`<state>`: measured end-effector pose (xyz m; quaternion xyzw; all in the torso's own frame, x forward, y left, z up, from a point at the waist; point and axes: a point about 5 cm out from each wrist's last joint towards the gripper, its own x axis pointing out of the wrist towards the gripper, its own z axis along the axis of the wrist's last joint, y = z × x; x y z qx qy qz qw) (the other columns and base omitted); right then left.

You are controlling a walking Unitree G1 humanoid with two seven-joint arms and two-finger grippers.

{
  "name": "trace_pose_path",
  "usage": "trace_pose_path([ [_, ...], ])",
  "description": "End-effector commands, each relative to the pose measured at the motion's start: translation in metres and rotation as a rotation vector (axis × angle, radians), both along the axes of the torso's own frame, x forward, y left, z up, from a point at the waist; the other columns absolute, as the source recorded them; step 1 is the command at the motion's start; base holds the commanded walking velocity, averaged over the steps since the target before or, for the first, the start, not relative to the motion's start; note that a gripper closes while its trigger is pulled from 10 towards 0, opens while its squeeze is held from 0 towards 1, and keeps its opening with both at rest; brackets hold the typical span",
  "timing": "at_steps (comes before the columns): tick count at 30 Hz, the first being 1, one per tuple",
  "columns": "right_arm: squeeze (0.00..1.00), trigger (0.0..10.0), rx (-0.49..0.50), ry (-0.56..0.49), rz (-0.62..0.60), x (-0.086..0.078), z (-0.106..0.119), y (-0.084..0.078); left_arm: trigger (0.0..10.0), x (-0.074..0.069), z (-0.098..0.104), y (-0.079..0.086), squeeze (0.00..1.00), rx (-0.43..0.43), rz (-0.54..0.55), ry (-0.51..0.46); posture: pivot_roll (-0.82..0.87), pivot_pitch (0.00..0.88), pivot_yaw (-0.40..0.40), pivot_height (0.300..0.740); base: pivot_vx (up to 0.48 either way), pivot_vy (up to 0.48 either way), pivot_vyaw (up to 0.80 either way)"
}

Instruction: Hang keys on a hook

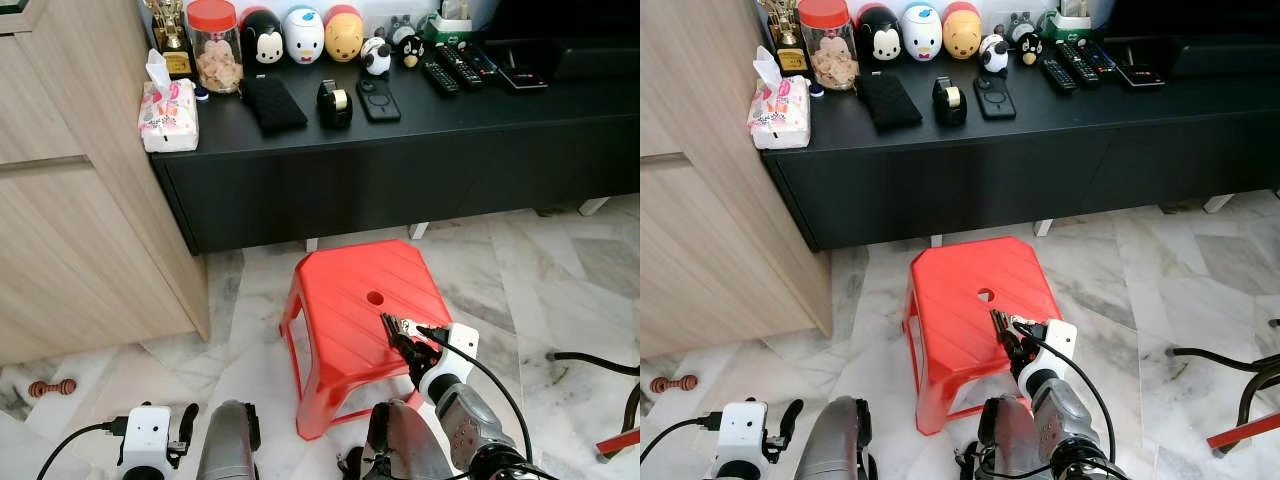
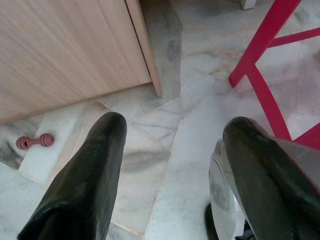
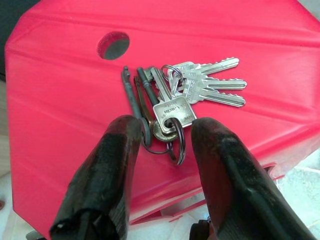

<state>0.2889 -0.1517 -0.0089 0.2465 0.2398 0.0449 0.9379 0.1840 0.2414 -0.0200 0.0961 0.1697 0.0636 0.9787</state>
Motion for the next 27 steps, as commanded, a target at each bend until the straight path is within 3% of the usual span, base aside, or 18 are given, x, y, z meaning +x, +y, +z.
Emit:
trace_pose_path([
  [1,0.0,10.0,-0.006,0.038,0.005,-0.0055,-0.006,-0.0008,10.0,-0.0082,-0.0067,-0.003,0.0,-0.011,-0.003,0.04,0.22,0.232,-0.09,0.594,0.0,0.0,0.0],
  [27,0.0,10.0,-0.008,0.066,0.03,-0.0105,-0.0109,0.002,10.0,-0.0097,-0.0059,-0.0042,0.0,-0.013,-0.003,0.038,0.22,0.244,-0.093,0.594,0.0,0.0,0.0],
])
